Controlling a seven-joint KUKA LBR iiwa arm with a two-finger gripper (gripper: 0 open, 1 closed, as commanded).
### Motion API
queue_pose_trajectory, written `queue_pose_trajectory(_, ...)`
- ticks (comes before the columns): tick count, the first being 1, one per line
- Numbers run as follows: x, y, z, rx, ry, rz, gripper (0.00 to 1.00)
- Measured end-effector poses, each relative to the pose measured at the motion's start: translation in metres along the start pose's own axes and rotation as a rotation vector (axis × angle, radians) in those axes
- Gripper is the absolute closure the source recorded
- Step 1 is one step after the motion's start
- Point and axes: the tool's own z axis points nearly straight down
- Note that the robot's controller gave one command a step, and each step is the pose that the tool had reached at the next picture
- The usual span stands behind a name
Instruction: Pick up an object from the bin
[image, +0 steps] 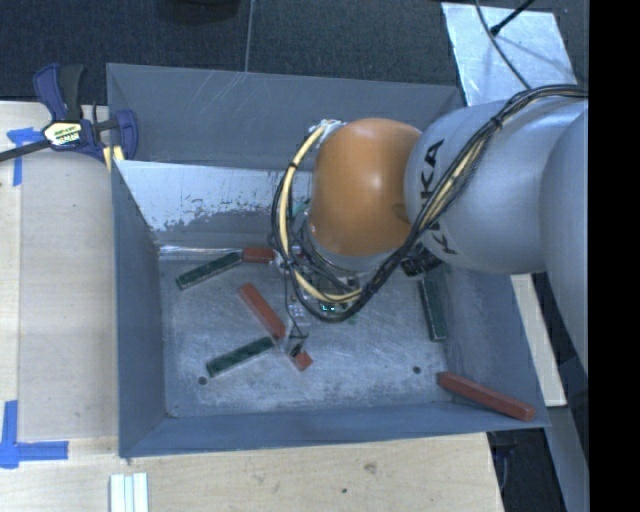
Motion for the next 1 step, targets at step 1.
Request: queue_pose_trajectory(1,0.0358,-0.0167,0.0886,-0.001,-0.008,-0.044,0.00)
